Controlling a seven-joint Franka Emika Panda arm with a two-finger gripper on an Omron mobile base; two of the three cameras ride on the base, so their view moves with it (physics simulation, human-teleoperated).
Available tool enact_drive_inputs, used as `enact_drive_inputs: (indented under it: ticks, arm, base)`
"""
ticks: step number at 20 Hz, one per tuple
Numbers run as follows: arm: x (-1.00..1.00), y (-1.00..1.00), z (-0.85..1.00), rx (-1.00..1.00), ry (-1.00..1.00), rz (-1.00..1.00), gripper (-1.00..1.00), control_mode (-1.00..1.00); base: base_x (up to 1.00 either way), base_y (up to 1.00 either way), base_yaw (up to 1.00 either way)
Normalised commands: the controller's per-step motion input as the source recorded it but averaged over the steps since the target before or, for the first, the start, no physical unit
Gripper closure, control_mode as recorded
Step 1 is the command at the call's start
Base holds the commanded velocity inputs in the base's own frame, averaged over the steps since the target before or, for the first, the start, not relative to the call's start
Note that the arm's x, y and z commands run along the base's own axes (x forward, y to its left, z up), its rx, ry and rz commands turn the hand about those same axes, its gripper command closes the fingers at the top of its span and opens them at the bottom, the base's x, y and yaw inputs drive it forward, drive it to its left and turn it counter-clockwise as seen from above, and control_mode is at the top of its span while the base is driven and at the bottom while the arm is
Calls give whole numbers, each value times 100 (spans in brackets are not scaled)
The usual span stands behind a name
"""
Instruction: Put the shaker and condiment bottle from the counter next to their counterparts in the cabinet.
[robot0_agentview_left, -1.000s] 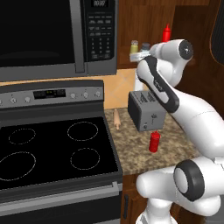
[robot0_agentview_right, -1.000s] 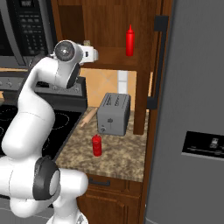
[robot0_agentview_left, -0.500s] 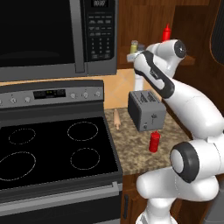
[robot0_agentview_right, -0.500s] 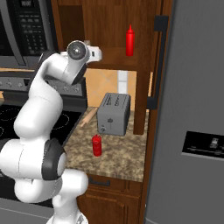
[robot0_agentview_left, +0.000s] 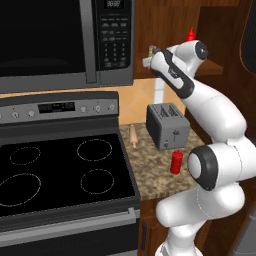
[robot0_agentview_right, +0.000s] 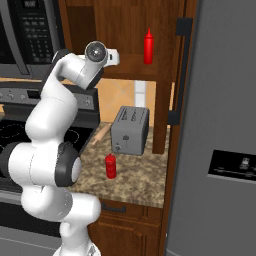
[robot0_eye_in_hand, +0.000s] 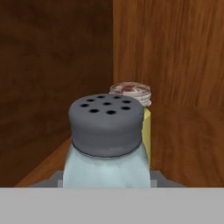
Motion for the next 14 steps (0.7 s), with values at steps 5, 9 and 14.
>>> enact_drive_inputs:
  ticks: [5, 9, 14]
  arm:
    - [18, 4, -25, 0, 1, 2, 100, -100]
    - [4, 9, -29, 0, 1, 2, -100, -100]
    - [-5, -2, -3, 0, 0, 1, -100, -100]
  base:
    - [0, 0, 0]
    - [0, 0, 0]
    - [0, 0, 0]
